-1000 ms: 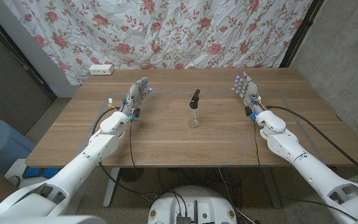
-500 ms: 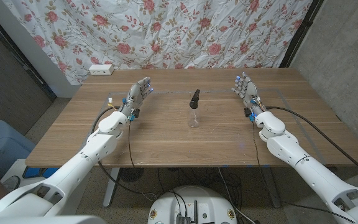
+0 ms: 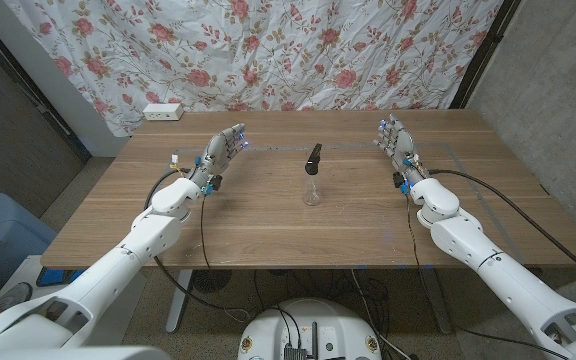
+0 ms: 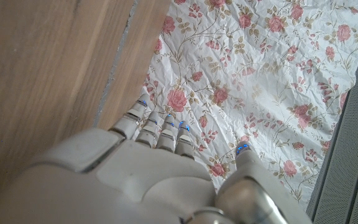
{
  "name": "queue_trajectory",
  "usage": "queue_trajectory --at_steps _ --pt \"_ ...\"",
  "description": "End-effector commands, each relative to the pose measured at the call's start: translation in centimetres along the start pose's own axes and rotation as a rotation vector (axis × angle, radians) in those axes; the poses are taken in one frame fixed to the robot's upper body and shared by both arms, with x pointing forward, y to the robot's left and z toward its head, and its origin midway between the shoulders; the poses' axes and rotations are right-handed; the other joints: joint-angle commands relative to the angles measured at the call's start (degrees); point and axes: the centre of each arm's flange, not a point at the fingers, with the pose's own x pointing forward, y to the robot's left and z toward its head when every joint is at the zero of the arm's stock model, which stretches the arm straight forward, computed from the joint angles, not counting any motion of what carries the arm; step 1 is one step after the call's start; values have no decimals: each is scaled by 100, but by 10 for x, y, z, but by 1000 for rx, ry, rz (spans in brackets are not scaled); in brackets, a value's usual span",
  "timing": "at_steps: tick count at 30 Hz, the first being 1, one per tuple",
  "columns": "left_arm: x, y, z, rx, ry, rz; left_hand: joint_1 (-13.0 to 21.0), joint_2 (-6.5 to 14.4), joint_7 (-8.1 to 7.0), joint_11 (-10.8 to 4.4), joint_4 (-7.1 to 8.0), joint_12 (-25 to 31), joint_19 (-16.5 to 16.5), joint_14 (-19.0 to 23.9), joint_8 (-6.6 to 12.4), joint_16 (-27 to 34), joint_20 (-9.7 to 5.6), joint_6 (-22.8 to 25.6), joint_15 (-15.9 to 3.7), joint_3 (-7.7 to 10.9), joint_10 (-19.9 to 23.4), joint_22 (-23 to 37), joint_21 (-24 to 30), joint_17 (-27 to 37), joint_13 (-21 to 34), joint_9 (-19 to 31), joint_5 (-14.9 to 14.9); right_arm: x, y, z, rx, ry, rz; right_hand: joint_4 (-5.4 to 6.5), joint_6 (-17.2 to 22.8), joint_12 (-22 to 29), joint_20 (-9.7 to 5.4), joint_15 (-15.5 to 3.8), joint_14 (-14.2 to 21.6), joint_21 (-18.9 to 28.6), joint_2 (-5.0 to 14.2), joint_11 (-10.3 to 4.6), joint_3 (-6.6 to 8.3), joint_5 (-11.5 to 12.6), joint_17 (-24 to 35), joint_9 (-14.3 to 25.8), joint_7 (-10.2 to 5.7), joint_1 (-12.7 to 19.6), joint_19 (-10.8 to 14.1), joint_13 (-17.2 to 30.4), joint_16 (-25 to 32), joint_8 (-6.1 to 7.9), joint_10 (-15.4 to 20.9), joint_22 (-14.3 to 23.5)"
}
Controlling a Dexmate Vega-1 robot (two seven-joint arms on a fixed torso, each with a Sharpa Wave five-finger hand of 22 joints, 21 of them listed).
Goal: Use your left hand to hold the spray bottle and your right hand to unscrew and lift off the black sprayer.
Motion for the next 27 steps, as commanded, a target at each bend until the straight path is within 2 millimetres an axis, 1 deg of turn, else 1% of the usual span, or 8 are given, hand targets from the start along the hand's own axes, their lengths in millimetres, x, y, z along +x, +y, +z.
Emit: queue_trajectory --at_steps 1,4,12,19,24,27 --pt "-3 -2 8 35 15 -84 96 -58 -77 -83 -106 18 -20 13 44 18 2 2 -174 23 42 16 -13 16 17 10 -18 -3 -1 1 -6 -7 -2 -55 -19 46 -20 10 0 -18 -15 5 10 20 6 22 22 35 37 3 40 32 14 26" --pt "-4 -3 10 47 19 -107 145 -87 -109 -112 -157 12 -20 10 46 17 -6 -5 -187 30 49 15 -13 17 19 12 -14 -4 -2 1 -8 -6 -2 -62 -20 47 -23 2 1 -20 -13 8 8 19 -1 22 24 31 39 -2 44 33 14 26" --pt "-6 -6 11 58 21 -155 239 -135 -176 -183 -221 2 2 30 51 25 4 -20 -201 49 62 12 -6 19 23 16 -2 -7 -5 1 -9 -12 -1 -75 -24 48 -24 6 0 -23 -9 8 3 17 -14 22 31 26 43 -10 50 35 13 26" --pt "-3 -13 14 72 33 -223 347 -164 -193 -172 -254 -11 35 37 39 25 23 -85 -153 83 57 10 0 21 27 20 16 -9 -7 0 -8 -16 1 -87 -24 51 -22 22 15 -26 -2 12 -2 16 -27 22 36 18 49 -18 63 38 15 27" --pt "2 -18 16 74 25 -276 425 -172 -190 -184 -264 -16 47 45 33 27 41 -125 -160 114 55 8 0 21 29 23 30 -11 -9 0 -8 -19 2 -94 -26 51 -18 8 15 -27 5 15 -5 15 -35 21 37 10 54 -23 68 39 11 27" --pt "5 -21 18 80 24 -297 469 -175 -190 -189 -268 -17 62 49 35 27 27 -135 -154 132 58 7 2 22 31 24 38 -14 -9 0 -9 -21 2 -98 -27 53 -17 19 20 -28 10 14 -7 15 -40 21 39 5 57 -26 73 40 12 27"
